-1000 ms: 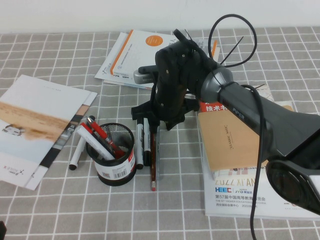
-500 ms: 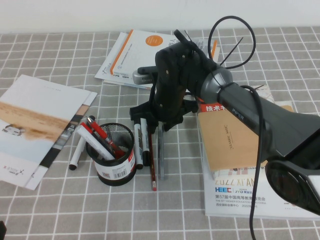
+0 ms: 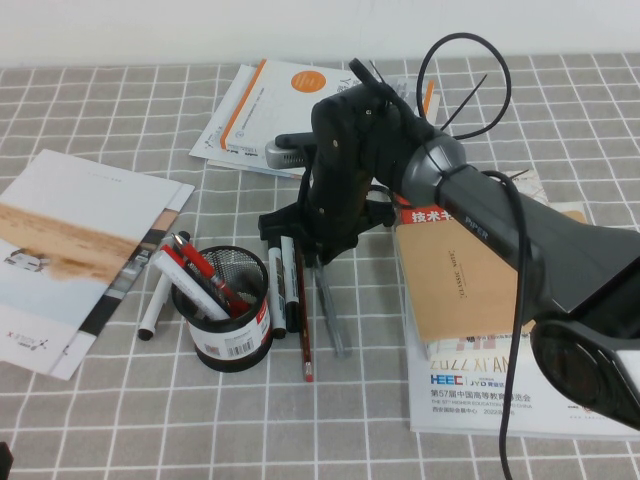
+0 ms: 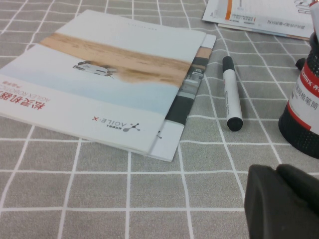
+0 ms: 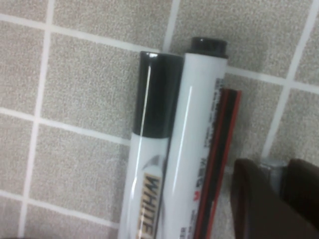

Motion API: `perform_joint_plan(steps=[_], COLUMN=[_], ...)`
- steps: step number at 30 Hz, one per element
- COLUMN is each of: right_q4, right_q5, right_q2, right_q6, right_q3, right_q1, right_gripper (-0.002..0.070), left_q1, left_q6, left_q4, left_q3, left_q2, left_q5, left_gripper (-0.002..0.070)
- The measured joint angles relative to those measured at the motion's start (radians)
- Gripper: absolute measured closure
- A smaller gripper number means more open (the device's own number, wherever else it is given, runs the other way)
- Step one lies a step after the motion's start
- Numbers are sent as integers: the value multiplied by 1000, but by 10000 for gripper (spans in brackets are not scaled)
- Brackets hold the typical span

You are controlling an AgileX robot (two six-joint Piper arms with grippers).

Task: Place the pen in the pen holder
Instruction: Pick up the pen on the table, then place the pen onto the pen holder

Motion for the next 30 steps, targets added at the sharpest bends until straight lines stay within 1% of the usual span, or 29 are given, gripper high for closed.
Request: perform_joint_plan(steps=[3,9,17,21,30], right_q4=[-38,-190,-202,-186,-208], right_q5=[2,9,12,-67,-285], right_q2=[-7,-91,-253,-310,-382], right_q6=[0,0,41,45,45], right_q3=[0,0,0,0,20], right_q1=[0,-2,-19,6,123], right_gripper=[604,604,604,604,605], left_q1=[0,0,0,0,0], left_q6=[0,0,0,0,0], left_q4=[0,0,0,0,0], left_q3=[0,0,0,0,0], left_q2=[0,0,0,0,0], left_q5=[0,0,0,0,0], left_gripper=[678,678,678,678,678])
